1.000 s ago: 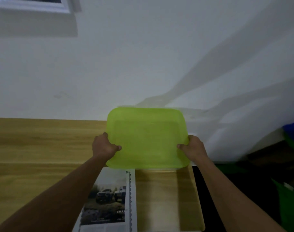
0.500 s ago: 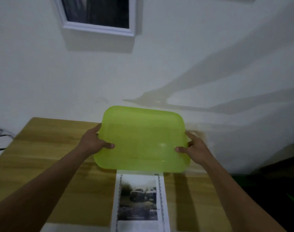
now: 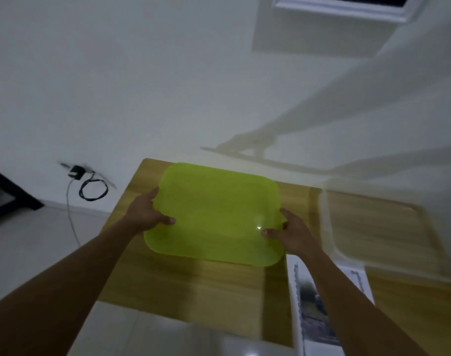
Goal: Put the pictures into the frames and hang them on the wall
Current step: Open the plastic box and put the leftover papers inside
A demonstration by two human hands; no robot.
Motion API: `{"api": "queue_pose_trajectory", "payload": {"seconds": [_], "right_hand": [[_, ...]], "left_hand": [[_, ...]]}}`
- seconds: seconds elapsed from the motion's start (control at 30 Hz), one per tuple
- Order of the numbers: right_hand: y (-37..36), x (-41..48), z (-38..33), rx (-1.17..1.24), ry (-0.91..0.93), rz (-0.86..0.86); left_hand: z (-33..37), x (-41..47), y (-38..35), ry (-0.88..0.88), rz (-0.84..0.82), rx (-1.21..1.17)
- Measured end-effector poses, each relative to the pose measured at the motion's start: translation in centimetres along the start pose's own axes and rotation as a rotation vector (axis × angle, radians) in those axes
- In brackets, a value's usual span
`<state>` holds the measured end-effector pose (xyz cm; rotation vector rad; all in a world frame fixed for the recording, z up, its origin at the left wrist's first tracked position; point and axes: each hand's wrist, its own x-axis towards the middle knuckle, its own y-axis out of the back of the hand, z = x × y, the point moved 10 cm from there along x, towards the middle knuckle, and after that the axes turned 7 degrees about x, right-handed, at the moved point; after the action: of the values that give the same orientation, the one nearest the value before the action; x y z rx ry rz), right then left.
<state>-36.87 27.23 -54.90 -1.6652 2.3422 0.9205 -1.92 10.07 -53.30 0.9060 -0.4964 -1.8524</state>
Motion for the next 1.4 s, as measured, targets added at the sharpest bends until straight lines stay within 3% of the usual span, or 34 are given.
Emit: {"api": "queue_pose_trajectory", "payload": {"seconds": [0.43,0.6,0.77,1.1,1.4], "right_hand": [[-7.0,6.3,1.8,-0.181,-0.038,0.113],[-7.3,8.5,3.7,-0.244,0.001,0.089],[-5.0,4.1,-0.8,-0.344,0.001,0.103],[4.4,-6.4,1.5,-0.517,-0.021,0.035],[12.6,-14.4,14.9,-0.459,-0.191,0.097]], "left_hand": [[-6.8,7.3,-0.6,0.055,0.028,0.286],[-6.5,7.4,-0.3,0.049,0.042,0.346],[-2.8,5.0,-0.4,-0.029,0.153,0.408],[14.3,-8.7,-14.0,-0.415,0.001,0.305],[14.6,-16.4,-28.9,-0.271,-0.194,0.354]]}}
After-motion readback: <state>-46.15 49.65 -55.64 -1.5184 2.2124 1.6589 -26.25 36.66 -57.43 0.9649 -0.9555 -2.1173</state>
